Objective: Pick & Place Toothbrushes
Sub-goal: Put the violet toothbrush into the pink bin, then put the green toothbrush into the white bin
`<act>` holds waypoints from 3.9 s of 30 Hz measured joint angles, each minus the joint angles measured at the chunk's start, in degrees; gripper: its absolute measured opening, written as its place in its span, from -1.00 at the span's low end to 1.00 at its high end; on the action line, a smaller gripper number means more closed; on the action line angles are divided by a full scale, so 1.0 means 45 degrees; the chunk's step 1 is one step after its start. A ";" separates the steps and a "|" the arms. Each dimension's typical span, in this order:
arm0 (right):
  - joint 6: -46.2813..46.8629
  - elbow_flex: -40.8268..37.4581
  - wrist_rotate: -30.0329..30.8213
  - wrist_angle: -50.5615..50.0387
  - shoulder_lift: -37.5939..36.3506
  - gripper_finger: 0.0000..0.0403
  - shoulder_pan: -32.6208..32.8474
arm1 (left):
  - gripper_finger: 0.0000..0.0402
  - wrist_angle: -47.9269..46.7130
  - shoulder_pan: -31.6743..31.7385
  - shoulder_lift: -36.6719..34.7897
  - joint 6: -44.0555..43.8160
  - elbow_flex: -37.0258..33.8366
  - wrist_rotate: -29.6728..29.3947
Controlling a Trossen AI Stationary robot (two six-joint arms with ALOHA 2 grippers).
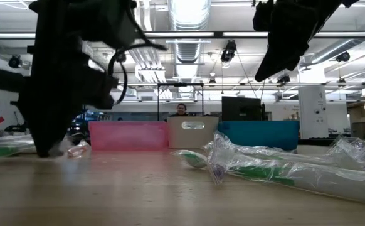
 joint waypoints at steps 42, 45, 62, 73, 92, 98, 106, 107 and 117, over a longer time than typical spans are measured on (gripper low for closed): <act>0.0029 -0.0481 0.0001 0.0137 0.0005 -0.45 0.0000 | -0.90 0.5247 0.2710 -0.5232 1.9752 0.0396 -0.6969; 0.0005 -0.0527 0.0005 0.0133 0.0005 -0.44 0.0000 | -0.91 0.5133 0.3492 -0.4946 2.0436 0.0396 -0.7004; -0.0529 -0.0587 0.0039 0.0182 0.0005 -0.36 0.0000 | -0.91 0.4677 0.6822 -0.2979 2.2463 0.0396 -0.5378; -0.0675 -0.0587 0.0034 0.0318 0.0005 -0.49 0.0000 | -0.91 0.4793 0.7981 -0.1249 2.3262 0.0396 -0.5437; -0.0768 -0.0587 0.0029 0.0337 0.0005 -0.79 0.0000 | -0.53 0.4943 0.7940 0.0127 2.2171 0.0396 -0.5625; -0.0755 -0.0587 0.0024 0.0357 0.0005 -0.74 0.0000 | -0.35 0.4930 0.7689 0.0037 2.0619 0.0396 -0.6054; -0.0674 -0.0587 0.0015 0.0397 0.0005 -0.60 0.0000 | -0.31 0.4465 0.6898 -0.1296 1.8348 0.0396 -0.6528; -0.0670 -0.0587 0.0012 0.0409 0.0005 -0.58 -0.0002 | -0.32 0.4462 0.6796 -0.1542 1.7863 0.0396 -0.6528; -0.0661 -0.0587 -0.0005 0.0425 0.0005 -0.44 0.0000 | -0.40 0.3872 0.5606 -0.4100 1.3253 0.0396 -0.6438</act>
